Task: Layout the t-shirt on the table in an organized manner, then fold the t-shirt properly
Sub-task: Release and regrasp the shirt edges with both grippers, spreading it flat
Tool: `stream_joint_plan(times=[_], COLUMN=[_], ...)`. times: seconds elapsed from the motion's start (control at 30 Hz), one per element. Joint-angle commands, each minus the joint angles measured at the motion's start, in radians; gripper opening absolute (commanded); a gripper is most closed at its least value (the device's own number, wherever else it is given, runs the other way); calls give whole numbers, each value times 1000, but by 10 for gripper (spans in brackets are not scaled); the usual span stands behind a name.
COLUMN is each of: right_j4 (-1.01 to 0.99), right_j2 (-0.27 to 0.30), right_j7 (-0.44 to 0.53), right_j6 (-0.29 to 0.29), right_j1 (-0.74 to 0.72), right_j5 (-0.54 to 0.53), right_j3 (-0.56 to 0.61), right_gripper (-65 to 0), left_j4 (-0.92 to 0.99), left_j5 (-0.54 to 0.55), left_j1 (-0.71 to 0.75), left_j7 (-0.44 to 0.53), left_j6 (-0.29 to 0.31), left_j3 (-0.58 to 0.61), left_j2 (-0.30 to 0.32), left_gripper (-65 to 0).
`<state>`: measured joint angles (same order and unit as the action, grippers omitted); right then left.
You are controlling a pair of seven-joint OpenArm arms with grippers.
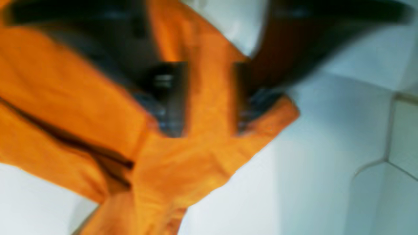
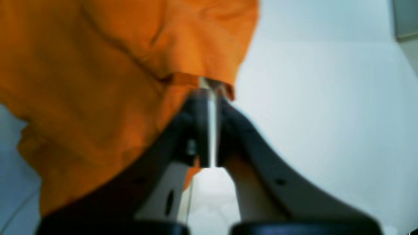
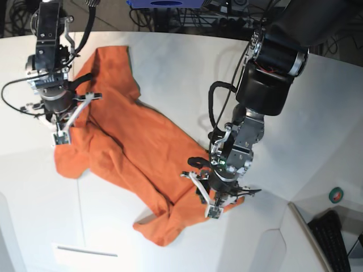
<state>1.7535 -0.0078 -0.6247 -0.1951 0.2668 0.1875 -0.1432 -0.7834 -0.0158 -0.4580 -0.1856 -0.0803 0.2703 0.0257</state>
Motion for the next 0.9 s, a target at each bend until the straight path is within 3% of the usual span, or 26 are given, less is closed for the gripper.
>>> stream_joint_plan(times=[0.0, 0.17, 0.37, 0.67, 0.87], right_j4=[-5, -120, -218, -444, -499], right_j2=[-21, -53, -14, 93, 98], right_j7=[16, 12, 15, 15, 16], right_j6=[-16, -57, -56, -57, -57], right_j1=[-21, -57, -64, -232, -326], right_j5=[2, 4, 8, 5, 8], right_j3=[-6, -8, -42, -132, -134], right_gripper=[-650, -650, -650, -650, -650], left_j4=[6, 150, 178, -204, -511], left_j5=[-8, -16, -16, -14, -9], left_j1=[-35, -78, -37, 252, 428], left_j7=[22, 22, 13, -137, -231], left_j6=[-11, -11, -11, -14, -17], left_j3=[-4, -3, -1, -13, -35], left_j2=[-8, -48, -45, 32, 64], left_gripper=[-630, -650, -650, -650, -650])
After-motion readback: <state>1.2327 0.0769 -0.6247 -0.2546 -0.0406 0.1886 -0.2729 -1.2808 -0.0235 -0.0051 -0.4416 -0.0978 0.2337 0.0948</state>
